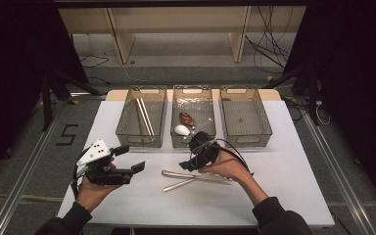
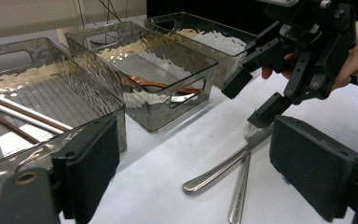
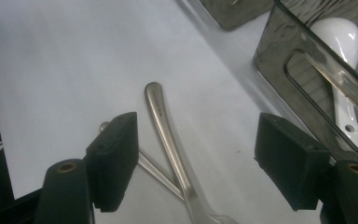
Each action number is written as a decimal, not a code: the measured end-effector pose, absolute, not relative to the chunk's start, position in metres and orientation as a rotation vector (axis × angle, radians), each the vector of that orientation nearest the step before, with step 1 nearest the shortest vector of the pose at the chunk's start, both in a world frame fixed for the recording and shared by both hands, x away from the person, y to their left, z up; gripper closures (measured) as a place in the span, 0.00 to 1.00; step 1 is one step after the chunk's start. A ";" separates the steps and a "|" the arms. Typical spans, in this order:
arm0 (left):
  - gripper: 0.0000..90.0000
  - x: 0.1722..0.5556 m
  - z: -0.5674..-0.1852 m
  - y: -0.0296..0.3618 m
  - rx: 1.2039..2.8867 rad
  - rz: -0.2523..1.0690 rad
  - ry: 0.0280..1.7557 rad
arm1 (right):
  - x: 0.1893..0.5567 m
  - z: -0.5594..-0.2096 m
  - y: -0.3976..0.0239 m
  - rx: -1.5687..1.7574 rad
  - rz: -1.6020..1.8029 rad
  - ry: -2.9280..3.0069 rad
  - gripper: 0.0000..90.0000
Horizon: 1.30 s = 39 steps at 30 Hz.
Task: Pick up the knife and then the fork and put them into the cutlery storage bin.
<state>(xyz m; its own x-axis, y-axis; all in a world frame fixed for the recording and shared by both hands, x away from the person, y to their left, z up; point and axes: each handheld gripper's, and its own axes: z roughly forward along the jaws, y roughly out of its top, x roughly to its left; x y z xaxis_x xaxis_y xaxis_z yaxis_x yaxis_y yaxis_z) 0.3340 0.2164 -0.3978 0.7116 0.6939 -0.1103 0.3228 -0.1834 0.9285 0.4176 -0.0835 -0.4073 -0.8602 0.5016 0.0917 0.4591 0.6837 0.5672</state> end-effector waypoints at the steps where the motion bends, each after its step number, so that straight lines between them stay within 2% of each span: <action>1: 0.17 0.334 -0.398 0.216 1.780 0.407 0.805 | 0.417 -0.408 -0.082 0.808 0.910 2.822 0.36; 8: 0.17 0.334 -0.398 0.216 1.784 0.407 0.803 | 0.414 -0.419 -0.073 0.747 0.834 2.882 0.42; 28: 0.17 0.334 -0.398 0.216 1.785 0.406 0.804 | 0.418 -0.453 -0.063 0.716 0.582 2.983 0.73; 39: 0.17 0.334 -0.398 0.216 1.786 0.407 0.803 | 0.418 -0.458 -0.062 0.700 0.549 3.017 0.82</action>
